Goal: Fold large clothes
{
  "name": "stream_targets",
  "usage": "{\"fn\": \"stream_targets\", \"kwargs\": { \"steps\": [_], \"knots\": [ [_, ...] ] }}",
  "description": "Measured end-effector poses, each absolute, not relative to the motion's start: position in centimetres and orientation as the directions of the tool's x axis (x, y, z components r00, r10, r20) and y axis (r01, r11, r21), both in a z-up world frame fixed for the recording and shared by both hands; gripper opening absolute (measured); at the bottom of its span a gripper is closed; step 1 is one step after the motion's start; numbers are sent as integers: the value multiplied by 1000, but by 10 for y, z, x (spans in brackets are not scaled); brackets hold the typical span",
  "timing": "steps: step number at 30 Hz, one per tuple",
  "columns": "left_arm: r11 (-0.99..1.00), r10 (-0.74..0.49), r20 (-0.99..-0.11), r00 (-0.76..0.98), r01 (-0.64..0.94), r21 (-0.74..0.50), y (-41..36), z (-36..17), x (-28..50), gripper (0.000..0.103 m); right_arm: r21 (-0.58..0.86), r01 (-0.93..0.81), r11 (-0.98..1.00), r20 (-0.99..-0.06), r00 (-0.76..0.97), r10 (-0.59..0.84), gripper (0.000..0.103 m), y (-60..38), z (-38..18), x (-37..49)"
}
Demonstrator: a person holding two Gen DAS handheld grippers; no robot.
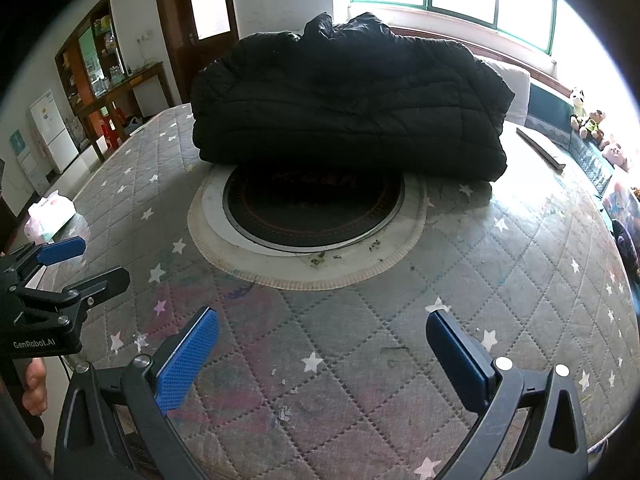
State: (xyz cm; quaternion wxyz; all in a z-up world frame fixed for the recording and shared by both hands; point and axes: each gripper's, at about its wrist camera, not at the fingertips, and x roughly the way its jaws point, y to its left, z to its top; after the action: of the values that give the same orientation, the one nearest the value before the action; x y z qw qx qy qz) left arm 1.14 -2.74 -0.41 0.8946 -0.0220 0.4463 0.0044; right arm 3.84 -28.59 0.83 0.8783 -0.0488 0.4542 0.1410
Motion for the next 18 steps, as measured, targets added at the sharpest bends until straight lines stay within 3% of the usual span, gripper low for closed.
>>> {"fn": "stream_targets", "kwargs": {
  "steps": [18],
  "knots": [
    [999,7,-797,604,-29,-14,-29,-3,17,103,48,-295,954,-811,546,209,103,-288,7,42]
  ]
}}
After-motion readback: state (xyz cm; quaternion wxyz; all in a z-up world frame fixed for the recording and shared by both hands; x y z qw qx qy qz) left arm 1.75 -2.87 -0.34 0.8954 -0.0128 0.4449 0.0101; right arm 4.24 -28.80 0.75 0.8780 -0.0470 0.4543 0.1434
